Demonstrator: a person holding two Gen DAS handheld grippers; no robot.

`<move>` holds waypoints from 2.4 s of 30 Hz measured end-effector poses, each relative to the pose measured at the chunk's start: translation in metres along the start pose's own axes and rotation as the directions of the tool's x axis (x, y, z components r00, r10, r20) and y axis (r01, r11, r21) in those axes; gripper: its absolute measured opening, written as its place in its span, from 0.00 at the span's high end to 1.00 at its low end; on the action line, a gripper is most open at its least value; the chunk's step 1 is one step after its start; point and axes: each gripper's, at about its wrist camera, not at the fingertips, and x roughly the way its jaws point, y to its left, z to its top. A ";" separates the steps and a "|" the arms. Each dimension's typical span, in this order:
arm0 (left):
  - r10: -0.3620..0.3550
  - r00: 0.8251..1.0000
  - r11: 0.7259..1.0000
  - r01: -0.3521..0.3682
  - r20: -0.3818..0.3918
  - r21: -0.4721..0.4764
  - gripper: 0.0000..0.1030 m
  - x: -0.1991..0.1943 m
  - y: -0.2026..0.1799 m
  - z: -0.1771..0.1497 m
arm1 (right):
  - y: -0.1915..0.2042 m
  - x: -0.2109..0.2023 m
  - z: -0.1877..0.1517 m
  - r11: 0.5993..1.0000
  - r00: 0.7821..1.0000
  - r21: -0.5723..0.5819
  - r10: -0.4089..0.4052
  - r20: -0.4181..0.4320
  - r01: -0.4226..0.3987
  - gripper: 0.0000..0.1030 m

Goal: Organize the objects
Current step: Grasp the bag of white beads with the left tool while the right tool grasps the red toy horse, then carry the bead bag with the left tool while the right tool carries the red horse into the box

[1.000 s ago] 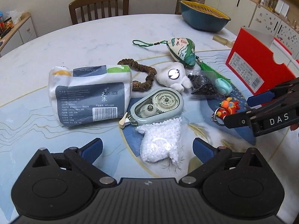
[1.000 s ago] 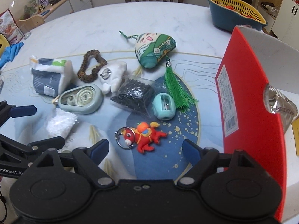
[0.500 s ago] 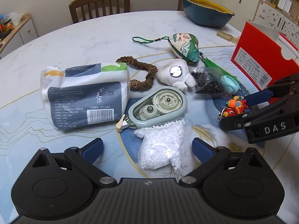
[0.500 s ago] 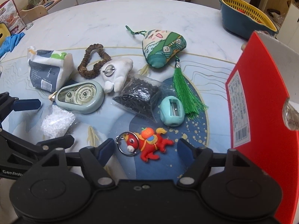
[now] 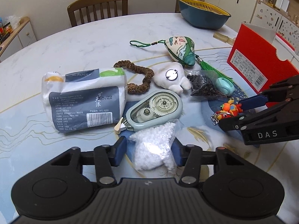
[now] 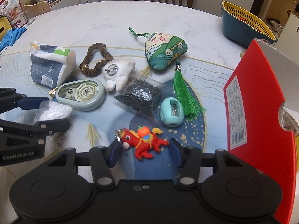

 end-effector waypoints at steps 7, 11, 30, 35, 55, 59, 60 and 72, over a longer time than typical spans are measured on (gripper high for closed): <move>0.005 1.000 1.000 -0.005 -0.009 0.014 0.59 -0.014 -0.005 -0.001 | -0.007 -0.015 -0.012 0.998 0.999 0.045 0.034 0.008 -0.035 0.49; -0.009 1.000 1.000 0.009 0.011 0.011 0.60 -0.029 -0.009 0.000 | -0.009 -0.033 -0.018 0.996 0.998 0.060 0.062 0.028 -0.064 0.49; -0.083 0.995 0.994 0.079 0.059 0.070 0.59 -0.098 -0.067 0.034 | -0.046 -0.144 -0.038 0.992 0.983 0.062 0.097 0.158 -0.108 0.49; -0.094 0.992 0.991 0.085 0.081 0.102 0.59 -0.106 -0.095 0.049 | -0.073 -0.164 -0.041 0.992 0.978 0.075 0.087 0.188 -0.103 0.49; -0.123 0.990 0.970 0.104 0.074 0.218 0.59 -0.074 -0.227 0.103 | -0.204 -0.177 -0.058 0.991 0.972 0.116 0.035 0.233 -0.063 0.49; -0.124 0.991 0.967 0.110 0.047 0.230 0.59 -0.061 -0.248 0.109 | -0.231 -0.172 -0.061 0.990 0.975 0.130 0.023 0.222 -0.053 0.49; -0.125 0.991 0.966 0.113 0.038 0.233 0.59 -0.057 -0.253 0.111 | -0.237 -0.170 -0.062 0.990 0.976 0.133 0.020 0.219 -0.050 0.49; -0.107 0.990 0.960 0.126 -0.090 0.252 0.59 0.001 -0.300 0.129 | -0.288 -0.137 -0.048 0.989 0.983 0.144 -0.002 0.182 -0.024 0.49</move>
